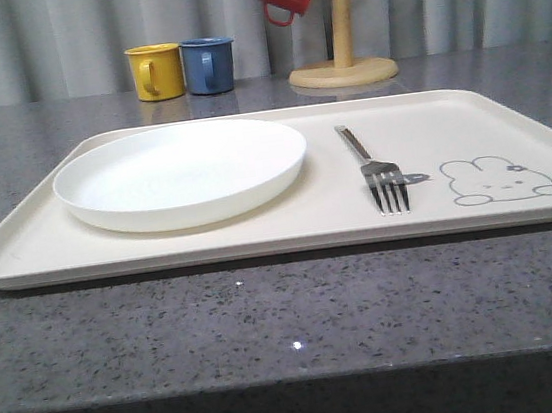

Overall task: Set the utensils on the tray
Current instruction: 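Grasp the chopsticks and lay them on the tray beside the fork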

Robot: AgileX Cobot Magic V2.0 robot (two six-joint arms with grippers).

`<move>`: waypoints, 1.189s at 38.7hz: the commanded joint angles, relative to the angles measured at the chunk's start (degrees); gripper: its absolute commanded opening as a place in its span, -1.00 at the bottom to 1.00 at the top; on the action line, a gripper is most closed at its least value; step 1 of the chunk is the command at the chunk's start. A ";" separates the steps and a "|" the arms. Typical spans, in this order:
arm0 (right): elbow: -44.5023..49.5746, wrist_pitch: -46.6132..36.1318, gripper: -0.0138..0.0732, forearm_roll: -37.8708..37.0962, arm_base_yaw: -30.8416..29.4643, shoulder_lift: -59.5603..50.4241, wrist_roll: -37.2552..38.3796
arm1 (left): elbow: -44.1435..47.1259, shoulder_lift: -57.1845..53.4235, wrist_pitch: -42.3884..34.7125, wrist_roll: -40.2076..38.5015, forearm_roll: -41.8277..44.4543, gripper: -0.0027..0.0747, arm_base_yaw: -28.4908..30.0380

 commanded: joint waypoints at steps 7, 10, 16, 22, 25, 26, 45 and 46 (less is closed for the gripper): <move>-5.65 2.12 -0.58 0.69 11.27 -1.81 7.87 | -1.50 0.42 -4.88 -0.70 -0.55 -0.98 0.18; -6.43 1.50 -0.58 0.69 15.23 -0.70 11.03 | -1.50 0.42 -4.88 -0.70 -0.55 -0.98 0.18; -8.02 0.61 -0.58 0.76 22.33 3.14 15.12 | -1.50 0.42 -4.88 -0.70 -0.55 -0.98 0.18; -8.52 -2.24 -0.58 0.96 25.83 7.11 19.39 | -1.50 0.42 -4.88 -0.70 -0.55 -0.98 0.18; -8.52 -2.54 -0.58 0.90 25.88 8.97 20.38 | -1.50 0.42 -4.88 -0.70 -0.55 -0.98 0.18; -8.52 -2.54 -0.58 0.90 25.88 9.40 20.39 | -1.50 0.42 -4.88 -0.70 -0.55 -0.98 0.18; -8.52 -2.54 -0.58 -0.85 25.82 14.03 22.41 | -1.50 0.42 -4.88 -0.70 -0.55 -0.98 0.18; -8.52 -2.39 -0.58 -0.85 25.82 14.03 22.41 | -1.50 0.42 -4.88 -0.70 -0.55 -0.98 0.18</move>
